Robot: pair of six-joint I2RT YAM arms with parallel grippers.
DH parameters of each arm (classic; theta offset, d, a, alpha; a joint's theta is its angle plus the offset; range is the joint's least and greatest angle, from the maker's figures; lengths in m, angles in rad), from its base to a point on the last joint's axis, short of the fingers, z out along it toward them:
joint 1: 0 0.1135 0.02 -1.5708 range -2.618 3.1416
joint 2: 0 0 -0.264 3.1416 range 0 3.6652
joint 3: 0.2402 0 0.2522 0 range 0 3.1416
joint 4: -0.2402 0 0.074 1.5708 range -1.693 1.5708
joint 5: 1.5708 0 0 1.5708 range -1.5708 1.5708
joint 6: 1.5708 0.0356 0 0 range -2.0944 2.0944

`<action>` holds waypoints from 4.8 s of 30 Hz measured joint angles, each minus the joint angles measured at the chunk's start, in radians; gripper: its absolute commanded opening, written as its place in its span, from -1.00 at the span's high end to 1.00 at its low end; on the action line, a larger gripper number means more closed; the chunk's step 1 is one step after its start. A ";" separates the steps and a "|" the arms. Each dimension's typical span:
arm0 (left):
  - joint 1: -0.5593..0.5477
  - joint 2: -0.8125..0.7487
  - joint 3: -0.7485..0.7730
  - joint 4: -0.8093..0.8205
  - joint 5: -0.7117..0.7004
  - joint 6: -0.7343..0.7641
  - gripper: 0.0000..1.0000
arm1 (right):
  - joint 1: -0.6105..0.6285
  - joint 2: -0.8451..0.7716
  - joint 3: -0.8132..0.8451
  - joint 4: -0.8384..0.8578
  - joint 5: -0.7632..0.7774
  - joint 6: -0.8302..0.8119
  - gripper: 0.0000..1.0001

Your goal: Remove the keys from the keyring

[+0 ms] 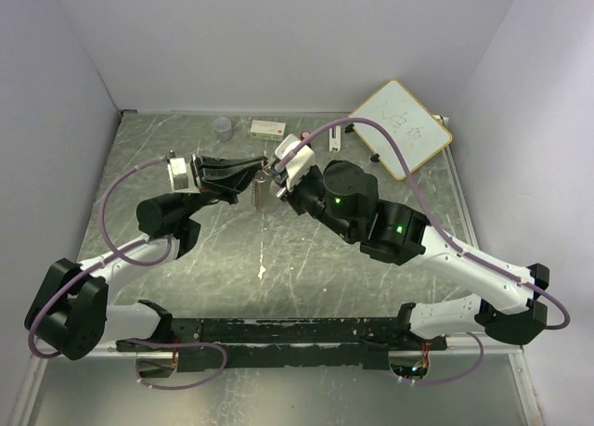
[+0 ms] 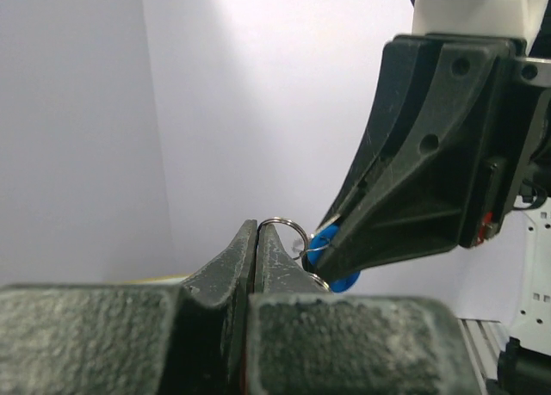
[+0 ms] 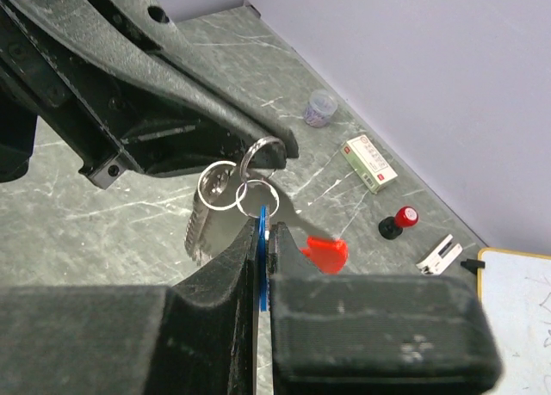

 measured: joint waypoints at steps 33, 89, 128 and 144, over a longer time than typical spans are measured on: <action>0.017 0.087 -0.002 0.009 -0.060 -0.212 0.86 | 0.001 0.053 -0.072 0.055 0.098 -0.019 1.00; 0.027 0.230 -0.107 -0.443 -0.291 0.204 0.87 | -0.635 0.235 -0.377 0.269 -0.189 0.231 1.00; 0.148 0.618 0.076 -0.736 -0.498 0.191 0.84 | -0.707 0.543 -0.433 0.392 -0.270 0.308 1.00; 0.148 0.542 0.108 -0.959 -0.617 0.214 -0.27 | -0.724 0.616 -0.374 0.393 -0.257 0.324 1.00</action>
